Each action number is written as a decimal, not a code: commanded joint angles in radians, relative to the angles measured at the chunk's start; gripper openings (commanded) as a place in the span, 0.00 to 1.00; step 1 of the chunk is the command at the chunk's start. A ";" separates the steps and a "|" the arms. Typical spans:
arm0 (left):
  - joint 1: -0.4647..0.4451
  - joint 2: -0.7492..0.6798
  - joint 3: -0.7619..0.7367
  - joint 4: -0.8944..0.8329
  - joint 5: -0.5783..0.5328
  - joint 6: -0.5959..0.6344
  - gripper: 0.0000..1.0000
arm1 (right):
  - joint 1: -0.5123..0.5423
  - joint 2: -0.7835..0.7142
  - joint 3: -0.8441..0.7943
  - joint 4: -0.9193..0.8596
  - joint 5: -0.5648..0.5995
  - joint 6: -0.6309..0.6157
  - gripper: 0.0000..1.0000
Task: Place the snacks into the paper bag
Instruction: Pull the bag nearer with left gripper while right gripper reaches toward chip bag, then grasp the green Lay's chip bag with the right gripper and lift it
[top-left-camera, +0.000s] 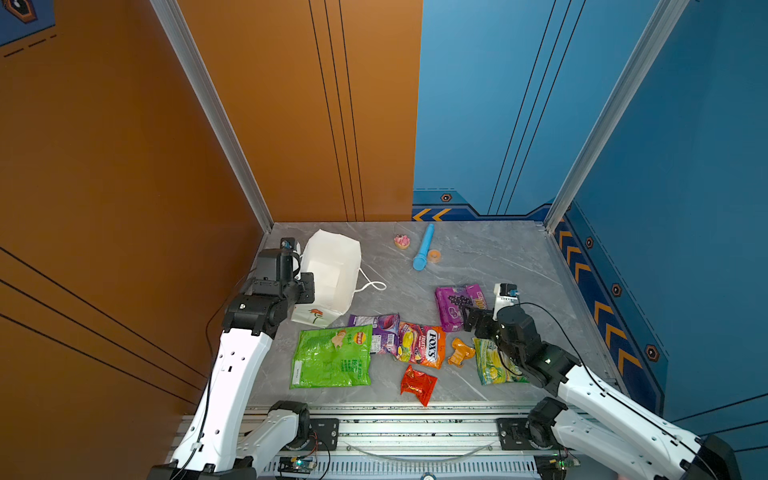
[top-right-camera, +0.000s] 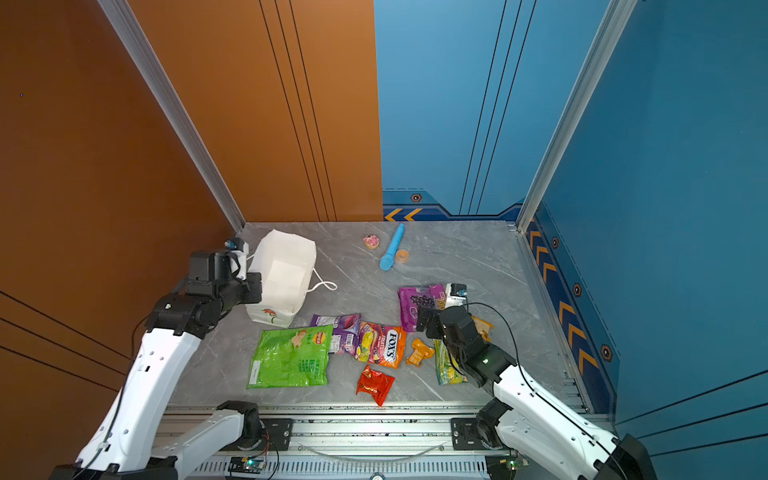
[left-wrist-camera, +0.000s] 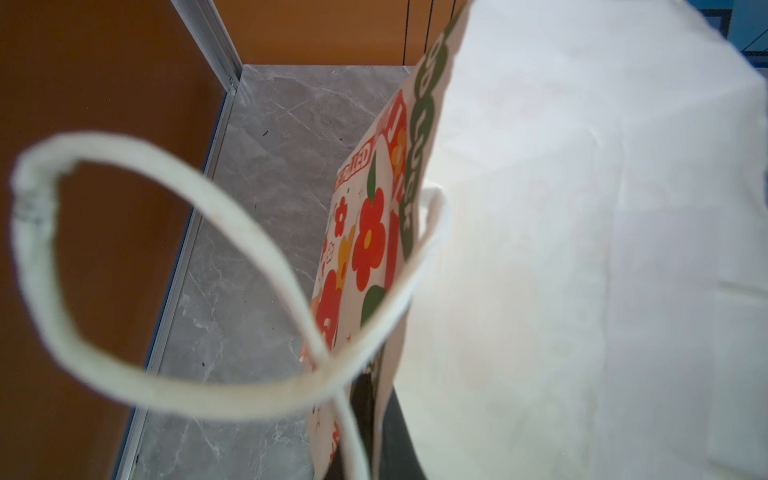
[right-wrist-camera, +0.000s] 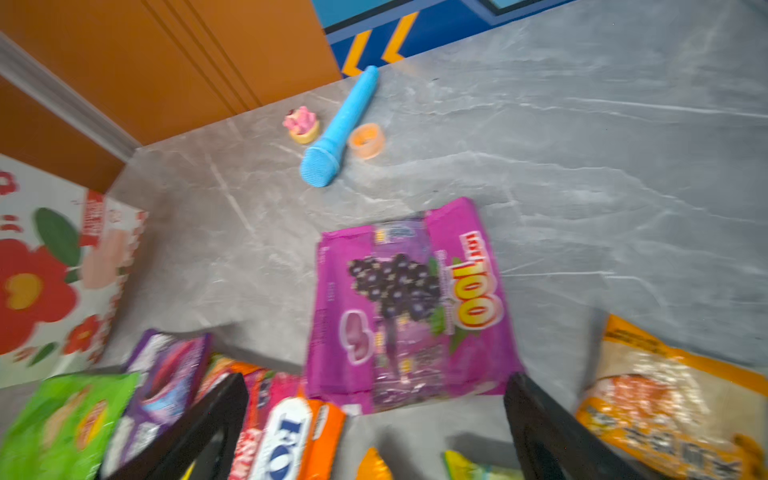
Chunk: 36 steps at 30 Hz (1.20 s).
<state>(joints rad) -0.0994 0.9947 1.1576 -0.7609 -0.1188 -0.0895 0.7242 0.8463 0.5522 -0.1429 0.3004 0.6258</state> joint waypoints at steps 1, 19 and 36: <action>-0.005 -0.054 -0.049 0.095 0.034 0.040 0.00 | 0.143 0.053 0.086 -0.071 0.081 0.162 0.98; -0.009 -0.143 -0.105 0.111 -0.017 0.017 0.00 | 0.614 0.627 0.376 0.082 0.179 0.604 0.92; -0.038 -0.174 -0.114 0.107 -0.045 0.002 0.00 | 0.579 0.952 0.503 0.179 -0.031 0.752 0.74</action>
<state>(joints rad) -0.1265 0.8371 1.0538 -0.6689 -0.1375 -0.0757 1.3190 1.7664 1.0313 0.0010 0.3161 1.3262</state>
